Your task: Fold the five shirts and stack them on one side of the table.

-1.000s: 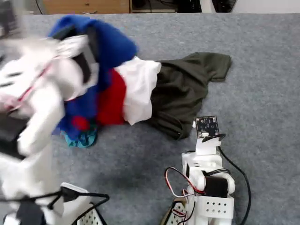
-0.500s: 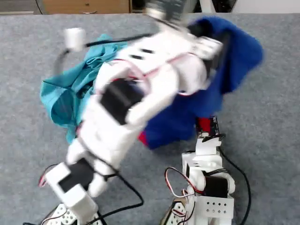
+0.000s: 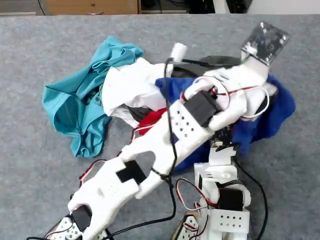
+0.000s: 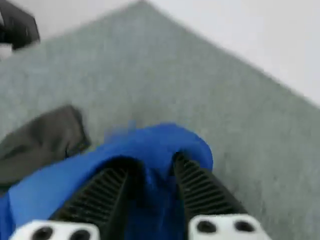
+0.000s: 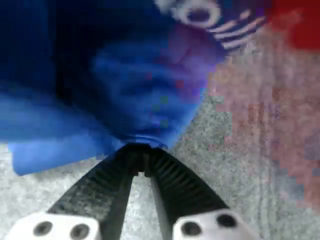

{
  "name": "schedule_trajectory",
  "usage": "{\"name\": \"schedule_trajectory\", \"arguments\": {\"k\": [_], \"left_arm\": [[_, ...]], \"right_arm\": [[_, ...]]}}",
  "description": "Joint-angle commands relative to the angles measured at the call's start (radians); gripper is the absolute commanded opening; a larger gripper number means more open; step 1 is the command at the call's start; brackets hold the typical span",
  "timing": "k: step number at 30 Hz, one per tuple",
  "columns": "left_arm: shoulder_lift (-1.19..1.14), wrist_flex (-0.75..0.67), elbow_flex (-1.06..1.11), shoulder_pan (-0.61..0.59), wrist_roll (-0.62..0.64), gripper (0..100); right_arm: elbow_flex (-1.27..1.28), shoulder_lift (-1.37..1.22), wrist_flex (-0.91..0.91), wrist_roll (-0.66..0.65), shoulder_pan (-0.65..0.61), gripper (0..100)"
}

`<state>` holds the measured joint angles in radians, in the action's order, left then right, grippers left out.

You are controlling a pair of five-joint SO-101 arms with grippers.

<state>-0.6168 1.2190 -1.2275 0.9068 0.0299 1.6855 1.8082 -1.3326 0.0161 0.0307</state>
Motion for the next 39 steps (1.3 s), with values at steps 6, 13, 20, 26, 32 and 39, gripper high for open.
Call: {"name": "schedule_trajectory", "arguments": {"k": [6,13,20,26,32,39], "left_arm": [[0.099,0.328,-0.169,-0.112,-0.009,34],[0.087,0.540,-0.149,-0.535,-0.003,29],[-0.105,0.539,0.114,-0.723,-0.008,29],[-0.282,0.539,0.152,-0.713,-0.072,8],[-0.213,0.540,0.040,-0.709,-0.034,2],[0.119,0.540,-0.109,-0.641,-0.034,2]], "right_arm": [[0.002,0.107,0.011,-0.006,-0.016,0.4],[0.002,0.107,0.011,-0.006,-0.016,0.4],[0.002,0.107,0.011,-0.006,-0.016,0.4],[0.002,0.107,0.011,-0.006,-0.016,0.4],[0.002,0.107,0.011,-0.006,-0.016,0.4],[0.002,0.107,0.011,-0.006,-0.016,0.4]]}}
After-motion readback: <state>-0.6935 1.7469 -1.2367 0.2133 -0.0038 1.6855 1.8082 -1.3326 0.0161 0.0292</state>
